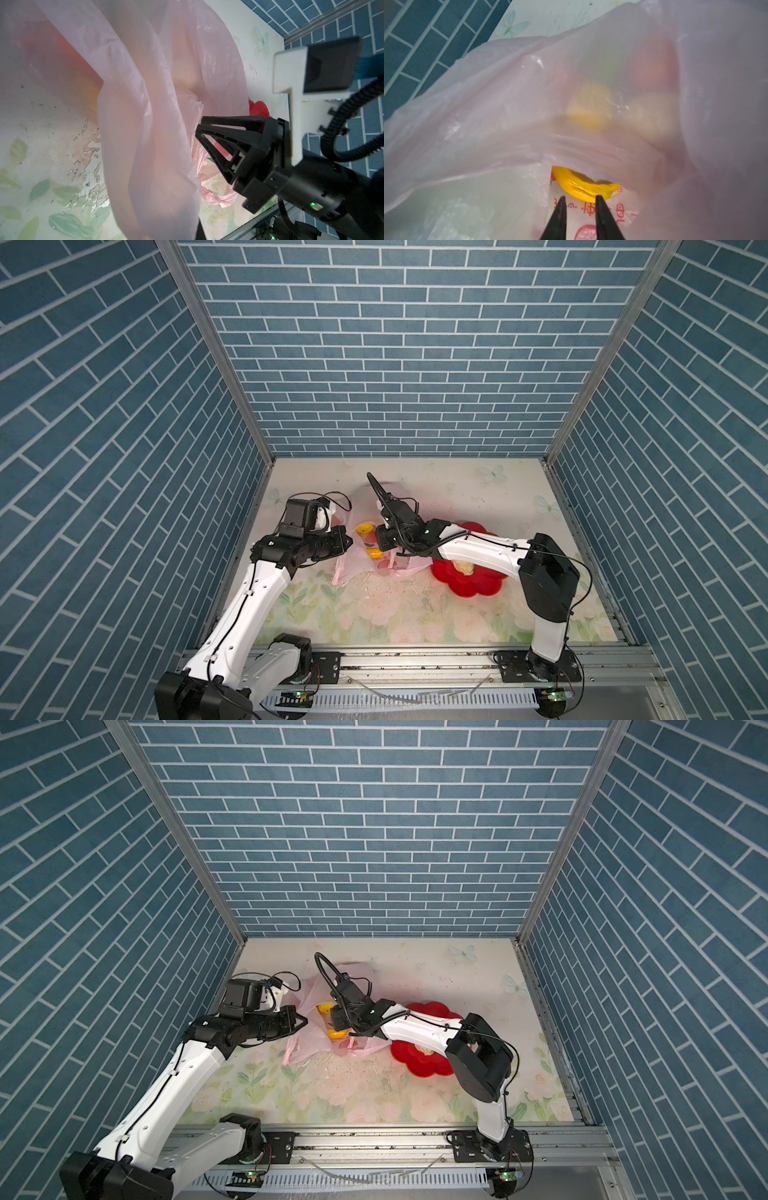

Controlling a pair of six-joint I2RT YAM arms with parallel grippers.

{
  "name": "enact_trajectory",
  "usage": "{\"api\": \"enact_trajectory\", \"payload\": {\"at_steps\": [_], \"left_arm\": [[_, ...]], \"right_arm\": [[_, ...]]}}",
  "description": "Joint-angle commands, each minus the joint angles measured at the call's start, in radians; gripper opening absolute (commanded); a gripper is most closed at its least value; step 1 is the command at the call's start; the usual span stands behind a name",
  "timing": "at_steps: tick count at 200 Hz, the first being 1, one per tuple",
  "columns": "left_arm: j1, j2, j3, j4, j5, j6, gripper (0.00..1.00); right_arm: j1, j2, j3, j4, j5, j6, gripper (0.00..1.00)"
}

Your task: Take the fake fruits out of the plastic bag

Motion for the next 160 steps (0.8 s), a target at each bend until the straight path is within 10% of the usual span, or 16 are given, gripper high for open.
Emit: {"api": "enact_trajectory", "payload": {"at_steps": [1, 160], "left_arm": [[0.006, -0.024, -0.033, -0.047, -0.017, -0.006, 0.0], [0.006, -0.091, -0.154, 0.056, 0.037, -0.078, 0.0]], "right_arm": [[0.008, 0.044, 0.077, 0.051, -0.051, -0.019, 0.25], [-0.008, 0.248, 0.242, 0.091, 0.038, 0.025, 0.46]]}}
